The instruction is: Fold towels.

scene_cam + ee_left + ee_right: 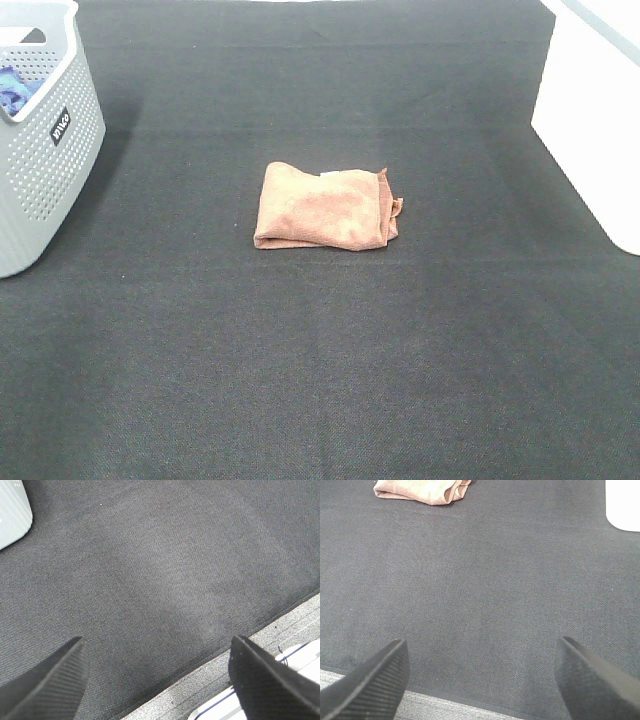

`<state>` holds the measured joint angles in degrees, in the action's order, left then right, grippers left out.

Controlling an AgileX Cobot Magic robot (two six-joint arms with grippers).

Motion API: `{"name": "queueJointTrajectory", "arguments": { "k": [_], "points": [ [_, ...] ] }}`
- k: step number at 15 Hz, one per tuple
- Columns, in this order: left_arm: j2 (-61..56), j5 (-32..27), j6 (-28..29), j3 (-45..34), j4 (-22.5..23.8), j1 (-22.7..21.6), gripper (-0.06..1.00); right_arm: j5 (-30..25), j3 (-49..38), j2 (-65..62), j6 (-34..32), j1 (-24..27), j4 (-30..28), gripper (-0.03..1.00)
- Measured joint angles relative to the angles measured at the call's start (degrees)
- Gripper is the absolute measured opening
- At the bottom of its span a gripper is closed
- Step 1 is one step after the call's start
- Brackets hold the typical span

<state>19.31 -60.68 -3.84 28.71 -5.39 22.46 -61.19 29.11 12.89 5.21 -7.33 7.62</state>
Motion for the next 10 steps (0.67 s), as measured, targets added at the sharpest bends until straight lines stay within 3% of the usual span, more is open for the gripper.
{"name": "queueJointTrajectory", "arguments": {
  "k": [4, 7, 10],
  "points": [
    [-1.7, 0.1, 0.0, 0.0, 0.0, -9.6, 0.74, 0.0, 0.0, 0.0, 0.0, 0.0, 0.1, 0.76],
    [-9.9, 0.1, 0.0, 0.0, 0.0, -17.8, 0.74, 0.1, 0.0, -2.7, 0.0, 0.0, 0.1, 0.76],
    [-17.0, 0.1, 0.0, 0.0, 0.0, -19.5, 0.74, 0.1, 0.0, -7.3, 0.0, 0.0, 0.1, 0.76]
  ]
}}
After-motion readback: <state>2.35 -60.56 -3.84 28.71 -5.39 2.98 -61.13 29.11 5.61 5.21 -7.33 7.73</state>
